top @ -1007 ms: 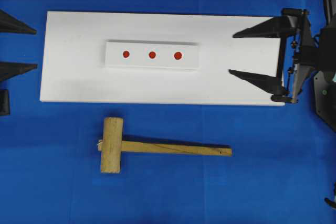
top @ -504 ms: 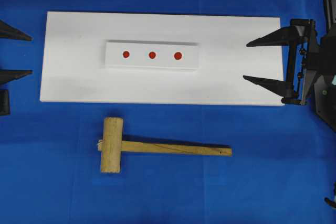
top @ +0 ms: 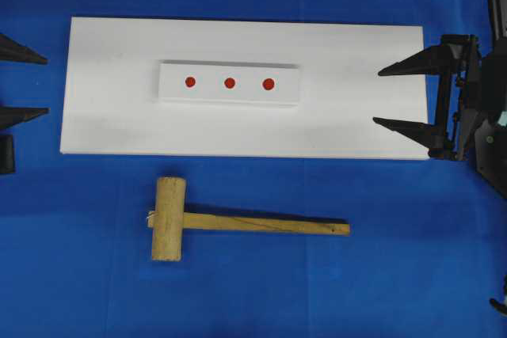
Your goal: Hit the mark with a hammer.
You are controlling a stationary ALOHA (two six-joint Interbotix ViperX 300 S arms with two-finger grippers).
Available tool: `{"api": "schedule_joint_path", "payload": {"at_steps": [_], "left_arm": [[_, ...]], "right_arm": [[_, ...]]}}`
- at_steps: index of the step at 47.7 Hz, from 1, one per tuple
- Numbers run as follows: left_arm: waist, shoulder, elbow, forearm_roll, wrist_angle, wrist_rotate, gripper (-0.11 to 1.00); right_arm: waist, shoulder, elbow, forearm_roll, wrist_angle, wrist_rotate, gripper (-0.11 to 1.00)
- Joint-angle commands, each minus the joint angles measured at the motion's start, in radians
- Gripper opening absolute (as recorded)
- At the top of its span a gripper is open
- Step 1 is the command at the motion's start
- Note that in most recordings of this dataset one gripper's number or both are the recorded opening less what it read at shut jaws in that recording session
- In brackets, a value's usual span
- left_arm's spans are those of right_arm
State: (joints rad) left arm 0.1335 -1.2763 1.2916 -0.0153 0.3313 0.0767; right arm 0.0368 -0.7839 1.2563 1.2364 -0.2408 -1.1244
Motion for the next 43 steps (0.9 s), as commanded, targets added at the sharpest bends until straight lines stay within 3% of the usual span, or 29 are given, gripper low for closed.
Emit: {"api": "schedule_joint_path", "payload": {"at_steps": [1,43], "left_arm": [[0.002,0.006,-0.009,0.000,-0.008,-0.002,0.85],[0.002,0.005,-0.006,-0.002,-0.009,-0.002,0.85]], "right_arm": [[-0.002,-0.009,-0.002,0.003,-0.005,0.002,0.83],[0.000,-0.186,0.104,0.051,-0.002,0.003,0.80]]}}
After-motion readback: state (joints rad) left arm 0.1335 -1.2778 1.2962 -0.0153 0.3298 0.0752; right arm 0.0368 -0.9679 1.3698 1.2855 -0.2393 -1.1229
